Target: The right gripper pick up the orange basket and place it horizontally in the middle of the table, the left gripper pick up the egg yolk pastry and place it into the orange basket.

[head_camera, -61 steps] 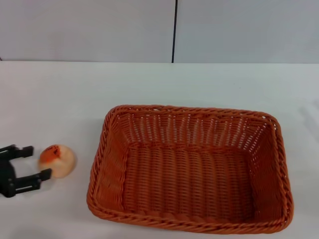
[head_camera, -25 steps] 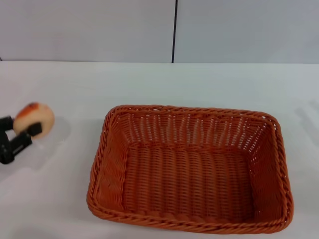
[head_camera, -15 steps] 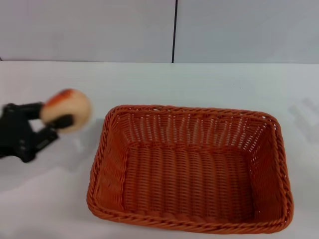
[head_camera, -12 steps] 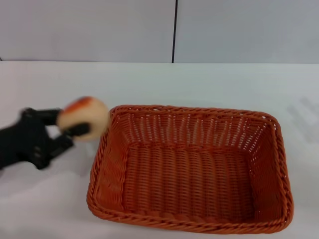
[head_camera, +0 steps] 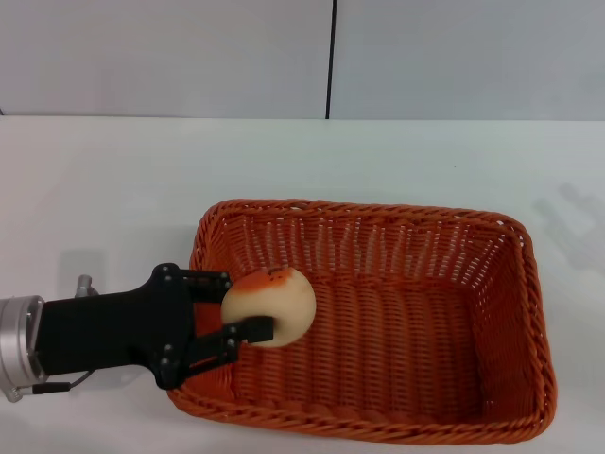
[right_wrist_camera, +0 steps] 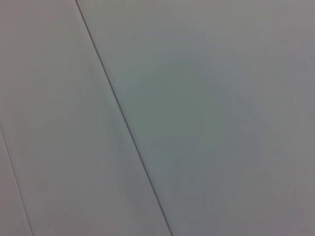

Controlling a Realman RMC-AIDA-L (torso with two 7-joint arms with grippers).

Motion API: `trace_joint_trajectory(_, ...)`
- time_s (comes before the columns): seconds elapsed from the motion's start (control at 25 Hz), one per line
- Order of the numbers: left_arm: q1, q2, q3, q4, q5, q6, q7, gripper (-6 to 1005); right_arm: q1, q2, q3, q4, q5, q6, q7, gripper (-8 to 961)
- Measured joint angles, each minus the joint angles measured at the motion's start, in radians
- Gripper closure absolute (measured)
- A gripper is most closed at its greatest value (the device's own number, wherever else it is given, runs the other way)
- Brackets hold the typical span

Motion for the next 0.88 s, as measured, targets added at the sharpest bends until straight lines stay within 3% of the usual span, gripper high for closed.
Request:
trace_joint_trajectory(0.4, 0.044, 0.009, -0.010, 0.010, -0.075, -0.031, -0.001, 591, -0.005, 0.001, 0.007, -0.002, -0.007, -0.006, 0.000, 416)
trace_joint_trajectory(0.48, 0.066, 0.012, -0.053, 0.033, -0.083, -0.033, -0.001, 458, -0.016, -0.001, 0.015, -0.008, -0.004, -0.012, 0.000, 416)
trace_joint_trajectory(0.76, 0.160, 0.016, -0.433, 0.100, -0.100, -0.056, 0.058, 166, -0.067, 0.003, 0.131, -0.005, -0.001, -0.036, -0.062, 416)
trace_joint_trajectory(0.88, 0.201, 0.017, -0.608, 0.087, -0.114, -0.068, 0.134, 158, -0.080, 0.004, 0.234, 0.039, 0.001, -0.054, -0.129, 416)
